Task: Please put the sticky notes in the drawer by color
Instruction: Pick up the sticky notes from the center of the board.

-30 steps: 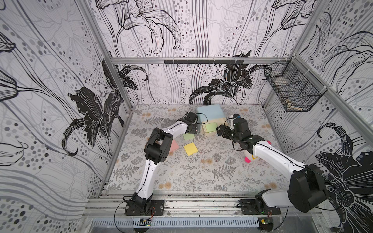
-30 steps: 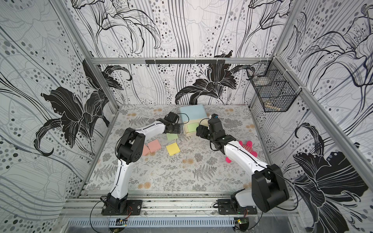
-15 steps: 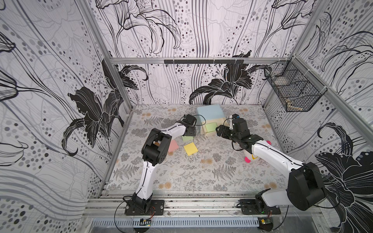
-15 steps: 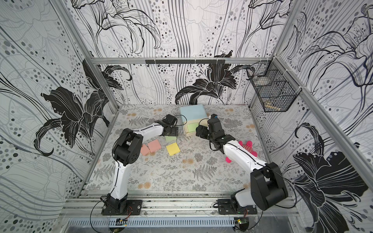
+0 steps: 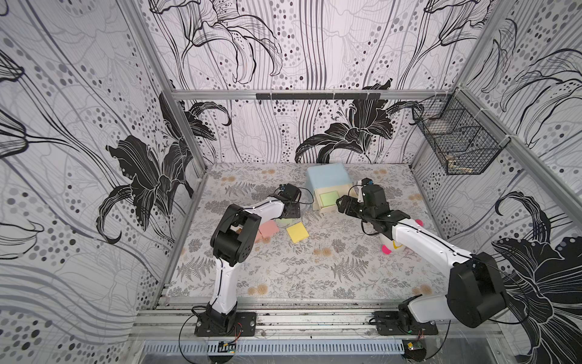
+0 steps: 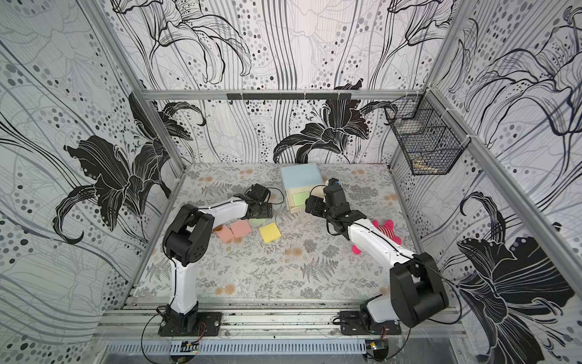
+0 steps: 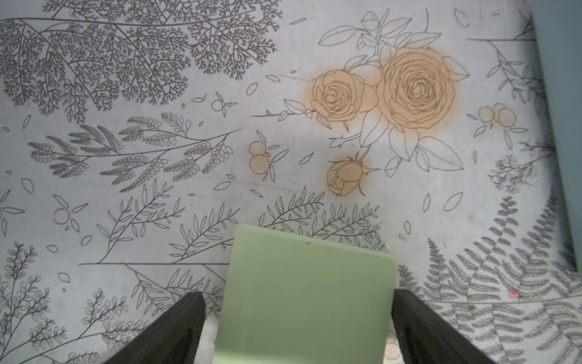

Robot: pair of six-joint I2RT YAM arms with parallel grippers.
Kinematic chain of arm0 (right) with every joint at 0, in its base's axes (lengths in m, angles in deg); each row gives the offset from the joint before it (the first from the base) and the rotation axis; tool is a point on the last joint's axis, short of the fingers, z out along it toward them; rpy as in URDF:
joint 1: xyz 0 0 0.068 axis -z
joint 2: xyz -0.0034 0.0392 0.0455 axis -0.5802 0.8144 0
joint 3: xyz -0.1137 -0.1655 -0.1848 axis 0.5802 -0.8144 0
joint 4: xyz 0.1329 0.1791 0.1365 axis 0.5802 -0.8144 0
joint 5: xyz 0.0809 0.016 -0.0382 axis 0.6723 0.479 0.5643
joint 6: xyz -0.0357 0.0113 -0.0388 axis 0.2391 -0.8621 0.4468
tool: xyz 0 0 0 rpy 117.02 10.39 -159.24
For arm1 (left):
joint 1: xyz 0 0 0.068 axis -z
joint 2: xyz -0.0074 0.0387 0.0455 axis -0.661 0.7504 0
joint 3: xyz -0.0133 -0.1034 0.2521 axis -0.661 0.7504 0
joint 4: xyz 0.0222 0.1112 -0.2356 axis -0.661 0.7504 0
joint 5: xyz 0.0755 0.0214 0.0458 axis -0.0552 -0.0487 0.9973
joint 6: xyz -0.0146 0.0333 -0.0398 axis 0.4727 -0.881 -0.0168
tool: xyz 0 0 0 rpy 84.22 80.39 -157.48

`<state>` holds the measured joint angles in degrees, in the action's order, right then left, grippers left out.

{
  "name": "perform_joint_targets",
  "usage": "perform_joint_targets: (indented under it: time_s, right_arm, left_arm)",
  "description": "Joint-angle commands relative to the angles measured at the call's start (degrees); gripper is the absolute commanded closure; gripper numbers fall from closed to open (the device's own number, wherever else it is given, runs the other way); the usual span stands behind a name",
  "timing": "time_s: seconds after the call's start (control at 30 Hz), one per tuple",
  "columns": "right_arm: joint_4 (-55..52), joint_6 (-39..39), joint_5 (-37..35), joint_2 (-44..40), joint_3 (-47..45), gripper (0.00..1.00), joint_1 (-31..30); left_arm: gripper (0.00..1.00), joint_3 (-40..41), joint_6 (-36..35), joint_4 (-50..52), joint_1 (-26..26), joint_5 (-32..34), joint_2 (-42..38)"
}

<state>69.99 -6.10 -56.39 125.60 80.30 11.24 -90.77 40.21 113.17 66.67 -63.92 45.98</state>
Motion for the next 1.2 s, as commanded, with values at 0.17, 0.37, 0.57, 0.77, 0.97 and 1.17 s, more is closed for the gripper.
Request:
perform_joint_targets:
  time_s: [0.17, 0.37, 0.57, 0.77, 0.97, 1.17]
  right_arm:
    - [0.59, -0.47, 0.48, 0.47, 0.06, 0.09, 0.23]
    - [0.68, -0.84, 0.48, 0.55, -0.25, 0.09, 0.22]
    - [0.63, -0.69, 0.58, 0.83, -0.03, 0.09, 0.23]
    - [0.72, -0.91, 0.77, 1.16, 0.03, 0.09, 0.23]
    - [0.95, -0.97, 0.74, 1.25, 0.06, 0.09, 0.23]
    - [1.01, -1.12, 0.85, 1.43, -0.03, 0.09, 0.23]
  left_arm:
    - [0.01, -0.10, 1.45, -2.93, -0.57, -1.52, 0.40]
    - [0.03, 0.49, 1.24, -3.02, -0.95, -0.32, -0.02]
    - [0.04, -0.52, -0.22, -0.44, -0.93, -2.34, 1.53]
    - [0.05, -1.35, -2.16, 1.94, -0.87, -3.92, 2.93]
    - [0.09, -2.34, -4.02, 4.16, -0.78, -2.65, 3.72]
    - [0.08, -3.59, -5.85, 6.02, -0.77, -3.04, 4.93]
